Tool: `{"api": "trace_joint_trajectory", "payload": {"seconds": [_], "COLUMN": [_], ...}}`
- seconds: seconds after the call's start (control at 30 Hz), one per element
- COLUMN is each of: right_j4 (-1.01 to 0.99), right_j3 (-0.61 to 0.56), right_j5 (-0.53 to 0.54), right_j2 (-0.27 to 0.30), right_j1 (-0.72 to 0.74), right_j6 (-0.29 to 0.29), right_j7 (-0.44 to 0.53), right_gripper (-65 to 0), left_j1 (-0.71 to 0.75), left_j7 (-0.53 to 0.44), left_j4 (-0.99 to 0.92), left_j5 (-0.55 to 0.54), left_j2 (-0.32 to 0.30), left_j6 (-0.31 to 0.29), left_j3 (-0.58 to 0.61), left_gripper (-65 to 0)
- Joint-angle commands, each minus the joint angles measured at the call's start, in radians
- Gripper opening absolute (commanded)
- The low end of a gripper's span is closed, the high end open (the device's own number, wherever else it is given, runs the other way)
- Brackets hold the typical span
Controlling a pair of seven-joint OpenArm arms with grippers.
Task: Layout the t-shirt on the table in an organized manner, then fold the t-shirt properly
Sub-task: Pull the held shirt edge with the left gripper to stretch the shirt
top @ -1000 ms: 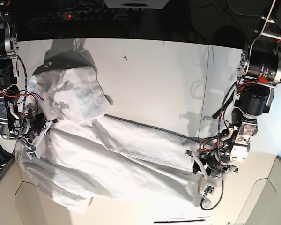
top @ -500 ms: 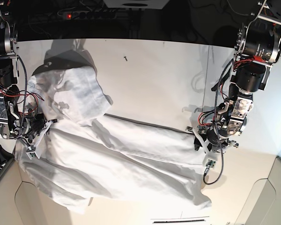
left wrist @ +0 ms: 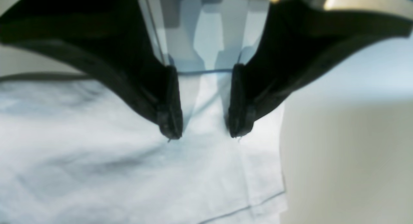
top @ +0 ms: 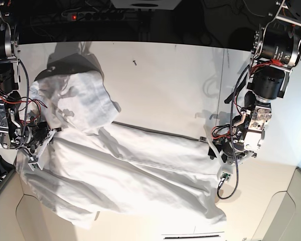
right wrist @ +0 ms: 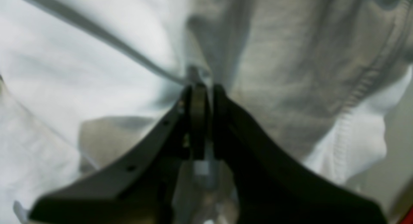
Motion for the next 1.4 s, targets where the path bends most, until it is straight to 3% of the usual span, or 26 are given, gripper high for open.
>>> {"api": "trace_joint_trajectory", "payload": {"seconds": [0.0, 0.37, 0.5, 0.6, 0.7, 0.87, 1.03, 1.2, 1.37], "right_j4": [0.002, 0.002, 0.002, 0.002, 0.002, 0.002, 0.002, 0.002, 0.002], "right_j3": [0.0, 0.0, 0.0, 0.0, 0.0, 0.0, 0.0, 0.0, 0.0], "right_j5": [-0.014, -0.014, -0.014, -0.014, -0.014, -0.014, -0.014, -0.014, -0.014], "right_j2": [0.011, 0.011, 0.011, 0.011, 0.011, 0.011, 0.011, 0.011, 0.011], "right_j1": [0.015, 0.015, 0.015, 0.015, 0.015, 0.015, 0.015, 0.015, 0.015], "right_j6": [-0.006, -0.006, -0.007, -0.007, -0.007, -0.007, -0.006, -0.006, -0.006], "right_j7": [-0.006, 0.014, 0.014, 0.014, 0.014, 0.014, 0.014, 0.014, 0.014], "right_gripper": [-61.4, -61.4, -61.4, -61.4, -61.4, -61.4, -61.4, -61.4, -61.4], "left_j1": [0.005, 0.116, 0.145, 0.147, 0.14, 0.087, -0.05, -0.171, -0.215], "left_j7": [0.071, 0.187, 0.203, 0.196, 0.127, 0.073, 0.048, 0.041, -0.003], "left_j4": [0.024, 0.256, 0.373, 0.448, 0.48, 0.424, 0.208, -0.024, -0.191], "left_j5": [0.013, 0.014, 0.014, 0.022, 0.021, 0.016, -0.108, -0.251, -0.267], "left_j2": [-0.012, -0.015, -0.048, -0.087, -0.129, -0.147, -0.147, -0.137, -0.114], "left_j6": [-0.004, -0.005, -0.004, -0.003, 0.0, -0.002, -0.089, -0.244, -0.345], "left_j3": [0.0, 0.0, 0.0, -0.001, -0.025, -0.102, -0.127, -0.127, -0.127], "left_gripper": [-37.3, -37.3, -37.3, -37.3, -37.3, -37.3, -37.3, -37.3, -37.3]}}
